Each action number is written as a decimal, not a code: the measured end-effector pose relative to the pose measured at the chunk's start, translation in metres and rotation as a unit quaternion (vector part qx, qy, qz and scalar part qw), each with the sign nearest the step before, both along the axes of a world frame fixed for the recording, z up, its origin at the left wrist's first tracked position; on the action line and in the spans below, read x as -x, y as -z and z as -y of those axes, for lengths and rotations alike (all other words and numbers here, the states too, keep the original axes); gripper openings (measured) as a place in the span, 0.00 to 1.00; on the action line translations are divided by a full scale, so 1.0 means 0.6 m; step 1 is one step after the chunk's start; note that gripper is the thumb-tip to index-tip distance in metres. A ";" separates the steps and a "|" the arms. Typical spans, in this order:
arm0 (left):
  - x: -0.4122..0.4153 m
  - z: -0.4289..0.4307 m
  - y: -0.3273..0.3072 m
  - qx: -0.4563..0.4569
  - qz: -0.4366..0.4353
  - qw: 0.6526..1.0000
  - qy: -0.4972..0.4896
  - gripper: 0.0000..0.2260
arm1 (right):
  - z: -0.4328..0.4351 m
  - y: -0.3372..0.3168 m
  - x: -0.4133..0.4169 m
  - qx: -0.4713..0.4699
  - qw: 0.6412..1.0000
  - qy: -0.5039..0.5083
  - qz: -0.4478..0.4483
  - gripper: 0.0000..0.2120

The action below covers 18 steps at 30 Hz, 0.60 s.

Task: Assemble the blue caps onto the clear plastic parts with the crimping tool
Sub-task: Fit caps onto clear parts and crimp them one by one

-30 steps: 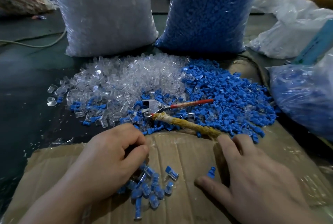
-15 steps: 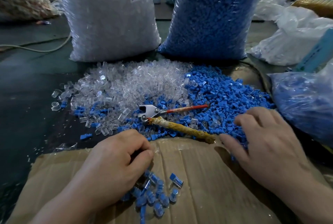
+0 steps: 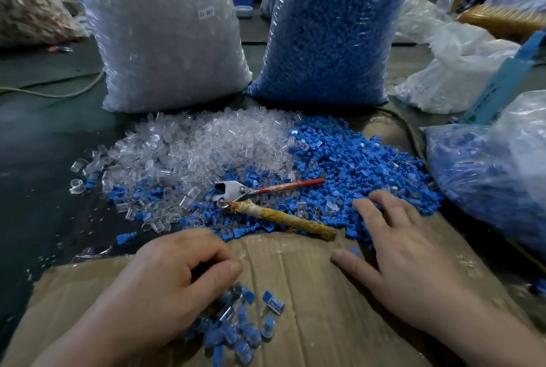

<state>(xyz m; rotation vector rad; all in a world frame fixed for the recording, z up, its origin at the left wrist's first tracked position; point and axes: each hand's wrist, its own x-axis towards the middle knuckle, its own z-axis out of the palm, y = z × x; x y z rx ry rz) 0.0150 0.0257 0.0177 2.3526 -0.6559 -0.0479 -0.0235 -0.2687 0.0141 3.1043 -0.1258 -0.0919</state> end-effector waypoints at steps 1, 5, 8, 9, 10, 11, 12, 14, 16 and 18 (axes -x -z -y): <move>0.000 0.001 0.002 0.000 0.014 1.000 -0.018 0.12 | 0.002 -0.003 0.003 0.023 1.000 0.006 0.007 0.49; -0.017 -0.026 0.019 -0.023 0.128 0.970 -0.206 0.12 | 0.012 -0.026 0.030 0.045 0.997 0.065 0.005 0.51; -0.040 -0.069 0.036 -0.076 0.117 0.927 -0.349 0.17 | 0.017 -0.016 0.050 0.064 0.996 0.058 0.008 0.49; -0.046 -0.080 0.040 -0.111 0.083 0.916 -0.376 0.20 | 0.017 -0.012 0.054 0.051 0.997 0.050 0.013 0.48; -0.050 -0.086 0.041 -0.159 0.050 0.908 -0.386 0.23 | 0.013 -0.011 0.056 0.050 0.998 0.042 0.013 0.47; -0.051 -0.086 0.040 -0.206 0.026 0.900 -0.383 0.26 | 0.006 -0.011 0.056 0.066 0.997 0.031 0.005 0.46; -0.051 -0.085 0.038 -0.238 0.012 0.897 -0.373 0.30 | -0.004 -0.012 0.056 0.081 0.996 0.024 -0.002 0.46; -0.046 -0.079 0.030 -0.261 -0.010 0.898 -0.353 0.30 | -0.017 -0.012 0.051 0.083 0.996 0.002 0.023 0.46; -0.042 -0.069 0.018 -0.259 -0.017 0.910 -0.324 0.22 | -0.037 -0.018 0.045 0.071 0.997 -0.016 0.039 0.42; -0.038 -0.057 0.010 -0.233 -0.018 0.929 -0.288 0.13 | -0.052 -0.020 0.035 0.032 0.997 -0.025 0.066 0.31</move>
